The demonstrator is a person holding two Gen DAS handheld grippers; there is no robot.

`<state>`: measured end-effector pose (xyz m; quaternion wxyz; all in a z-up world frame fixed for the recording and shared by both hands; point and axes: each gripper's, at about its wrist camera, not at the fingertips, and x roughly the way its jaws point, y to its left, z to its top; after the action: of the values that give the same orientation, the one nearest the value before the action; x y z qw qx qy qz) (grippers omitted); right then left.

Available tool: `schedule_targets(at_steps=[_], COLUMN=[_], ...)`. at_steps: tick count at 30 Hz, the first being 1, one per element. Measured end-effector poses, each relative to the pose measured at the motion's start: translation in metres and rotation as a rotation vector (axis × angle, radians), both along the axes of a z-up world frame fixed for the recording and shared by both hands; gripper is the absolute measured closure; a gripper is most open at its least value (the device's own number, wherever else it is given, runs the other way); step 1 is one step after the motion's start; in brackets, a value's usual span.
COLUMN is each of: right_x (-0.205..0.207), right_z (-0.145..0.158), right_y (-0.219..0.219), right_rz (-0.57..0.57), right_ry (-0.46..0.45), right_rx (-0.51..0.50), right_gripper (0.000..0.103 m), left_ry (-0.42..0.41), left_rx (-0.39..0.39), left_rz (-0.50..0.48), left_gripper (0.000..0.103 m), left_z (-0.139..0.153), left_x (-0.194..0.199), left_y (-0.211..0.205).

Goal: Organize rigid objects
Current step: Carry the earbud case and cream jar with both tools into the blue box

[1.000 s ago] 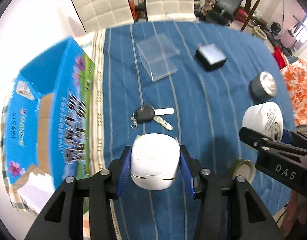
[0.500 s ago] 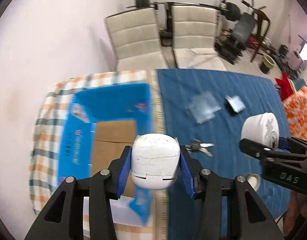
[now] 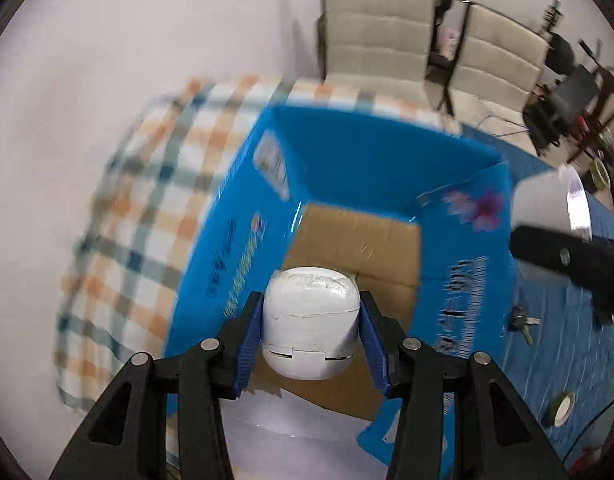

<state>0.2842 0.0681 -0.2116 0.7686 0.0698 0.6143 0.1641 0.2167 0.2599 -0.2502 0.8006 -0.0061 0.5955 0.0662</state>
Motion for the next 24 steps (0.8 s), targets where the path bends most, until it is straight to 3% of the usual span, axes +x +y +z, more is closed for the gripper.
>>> schedule_targets(at_steps=[5, 11, 15, 19, 24], right_x=[0.035, 0.059, 0.074, 0.081, 0.083], right_z=[-0.057, -0.103, -0.132, -0.157, -0.176], right_y=[0.044, 0.086, 0.115, 0.133, 0.153], right_rz=[0.031, 0.098, 0.15, 0.193, 0.26], right_ry=[0.101, 0.152, 0.17, 0.201, 0.205], right_rx=[-0.007, -0.014, -0.048, -0.067, -0.105], right_gripper=[0.033, 0.032, 0.032, 0.032, 0.032], left_ry=[0.091, 0.175, 0.198, 0.212, 0.194], left_rx=[-0.076, -0.092, -0.081, -0.12, -0.113], left_rz=[0.076, 0.179, 0.25, 0.32, 0.34], left_gripper=[0.059, 0.059, 0.059, 0.059, 0.059], left_z=[-0.056, -0.103, -0.12, -0.13, -0.132], left_x=[0.001, -0.001, 0.001, 0.0, 0.005], left_y=[0.013, 0.025, 0.034, 0.042, 0.043])
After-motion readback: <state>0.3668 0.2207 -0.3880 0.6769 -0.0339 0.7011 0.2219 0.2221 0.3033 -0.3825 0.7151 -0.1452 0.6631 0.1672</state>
